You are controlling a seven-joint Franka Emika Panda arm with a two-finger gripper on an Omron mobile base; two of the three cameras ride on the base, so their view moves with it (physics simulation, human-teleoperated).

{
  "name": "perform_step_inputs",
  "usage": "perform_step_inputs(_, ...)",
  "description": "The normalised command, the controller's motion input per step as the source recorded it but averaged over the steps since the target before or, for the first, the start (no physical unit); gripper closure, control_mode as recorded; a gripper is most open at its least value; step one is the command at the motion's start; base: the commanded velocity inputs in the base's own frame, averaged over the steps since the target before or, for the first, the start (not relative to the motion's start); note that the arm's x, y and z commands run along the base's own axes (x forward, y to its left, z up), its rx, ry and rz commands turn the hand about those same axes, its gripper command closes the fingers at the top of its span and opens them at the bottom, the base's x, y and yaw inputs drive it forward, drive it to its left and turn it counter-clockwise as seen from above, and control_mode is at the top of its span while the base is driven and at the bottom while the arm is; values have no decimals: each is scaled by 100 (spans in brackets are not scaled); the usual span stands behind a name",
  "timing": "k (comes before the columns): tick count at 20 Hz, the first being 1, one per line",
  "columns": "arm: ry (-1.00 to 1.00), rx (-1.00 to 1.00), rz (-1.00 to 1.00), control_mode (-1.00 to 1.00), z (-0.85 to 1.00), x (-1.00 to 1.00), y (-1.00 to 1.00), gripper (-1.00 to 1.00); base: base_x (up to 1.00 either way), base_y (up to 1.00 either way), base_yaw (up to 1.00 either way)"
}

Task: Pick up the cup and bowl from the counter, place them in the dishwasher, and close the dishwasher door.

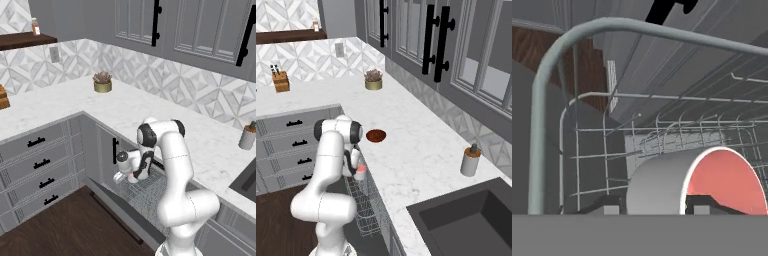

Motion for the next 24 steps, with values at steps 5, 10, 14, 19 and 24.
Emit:
perform_step_inputs(5, -16, 1, 0, -100, 97, -47, 1, -100, 0, 0, 0)
perform_step_inputs(10, -14, 2, 0, -100, 100, -51, 7, -100, 0, 0, 0)
perform_step_inputs(14, -9, 0, 0, -100, 100, -63, 27, -100, 0, 0, 0)
perform_step_inputs(19, 0, 6, 0, -100, 100, -23, 24, -100, 0, 0, 0)
perform_step_inputs(24, 1, 8, 0, -100, 100, 1, 2, -100, 0, 0, 0)
